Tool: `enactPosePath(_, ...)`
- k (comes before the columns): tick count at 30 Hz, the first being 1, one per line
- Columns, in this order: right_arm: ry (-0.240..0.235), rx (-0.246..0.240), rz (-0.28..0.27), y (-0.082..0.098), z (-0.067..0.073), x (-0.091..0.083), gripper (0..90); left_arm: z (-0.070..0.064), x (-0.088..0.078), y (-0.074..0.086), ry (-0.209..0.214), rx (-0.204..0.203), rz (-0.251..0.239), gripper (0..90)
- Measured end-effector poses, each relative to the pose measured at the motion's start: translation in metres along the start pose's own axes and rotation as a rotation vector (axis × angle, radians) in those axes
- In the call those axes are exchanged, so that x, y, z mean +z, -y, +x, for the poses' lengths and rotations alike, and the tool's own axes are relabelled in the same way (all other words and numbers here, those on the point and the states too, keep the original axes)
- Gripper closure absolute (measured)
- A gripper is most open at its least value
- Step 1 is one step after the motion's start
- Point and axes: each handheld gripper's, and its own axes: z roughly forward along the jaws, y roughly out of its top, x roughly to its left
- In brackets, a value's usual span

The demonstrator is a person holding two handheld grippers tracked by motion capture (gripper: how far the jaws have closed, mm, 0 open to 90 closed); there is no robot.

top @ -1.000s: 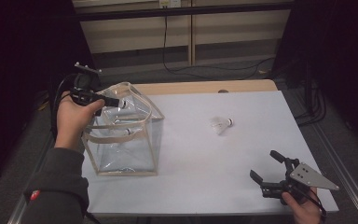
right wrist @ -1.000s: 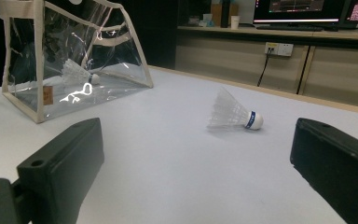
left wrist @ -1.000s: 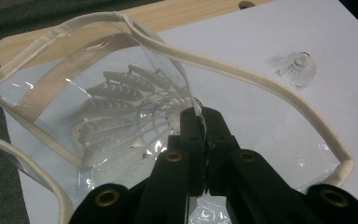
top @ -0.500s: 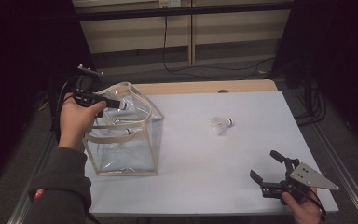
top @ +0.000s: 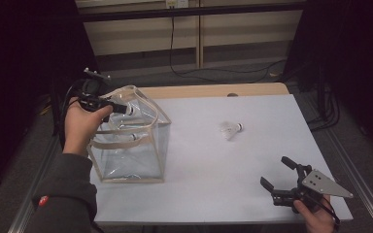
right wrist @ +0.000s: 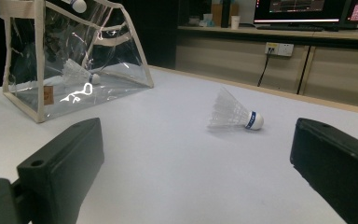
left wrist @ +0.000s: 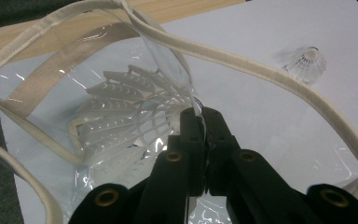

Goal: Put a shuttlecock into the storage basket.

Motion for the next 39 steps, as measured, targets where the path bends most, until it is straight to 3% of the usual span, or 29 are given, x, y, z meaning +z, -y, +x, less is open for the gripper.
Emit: enactPosePath(39, 0.003, 0.007, -0.001, 0.000, 0.000, 0.000, 2.5, 0.003, 0.020, 0.000, -0.006, -0.010, 0.047, 88.3)
